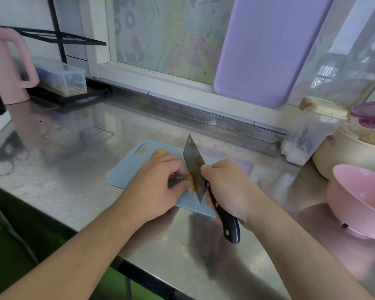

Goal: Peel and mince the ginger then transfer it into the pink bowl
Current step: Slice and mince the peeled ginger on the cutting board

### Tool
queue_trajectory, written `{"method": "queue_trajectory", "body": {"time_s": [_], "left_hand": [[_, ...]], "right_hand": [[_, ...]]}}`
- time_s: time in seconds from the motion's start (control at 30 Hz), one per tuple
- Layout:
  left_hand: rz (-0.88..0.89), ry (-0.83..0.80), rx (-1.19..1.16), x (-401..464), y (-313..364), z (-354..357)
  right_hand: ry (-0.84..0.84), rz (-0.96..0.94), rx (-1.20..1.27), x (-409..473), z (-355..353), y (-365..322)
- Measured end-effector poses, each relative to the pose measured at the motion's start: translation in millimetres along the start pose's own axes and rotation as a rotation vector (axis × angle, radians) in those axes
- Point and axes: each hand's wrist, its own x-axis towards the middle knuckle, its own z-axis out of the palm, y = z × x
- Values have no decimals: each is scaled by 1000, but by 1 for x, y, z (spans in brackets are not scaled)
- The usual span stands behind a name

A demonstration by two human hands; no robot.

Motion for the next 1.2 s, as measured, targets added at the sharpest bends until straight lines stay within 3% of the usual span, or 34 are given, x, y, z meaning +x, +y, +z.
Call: {"method": "queue_trajectory", "body": {"time_s": [0.17,0.37,0.83,1.2], "left_hand": [[4,9,6,-1,2,-1],[-22,23,-40,-1,-1,0],[-20,21,-50,-2,3,-2],[14,22,-40,1,-3,0]], "right_hand": [[-70,56,156,1,-3,8],[12,-31,36,1,-3,11],[-10,-25,192,-14,-19,6],[-2,-35,60,-12,-8,6]]}}
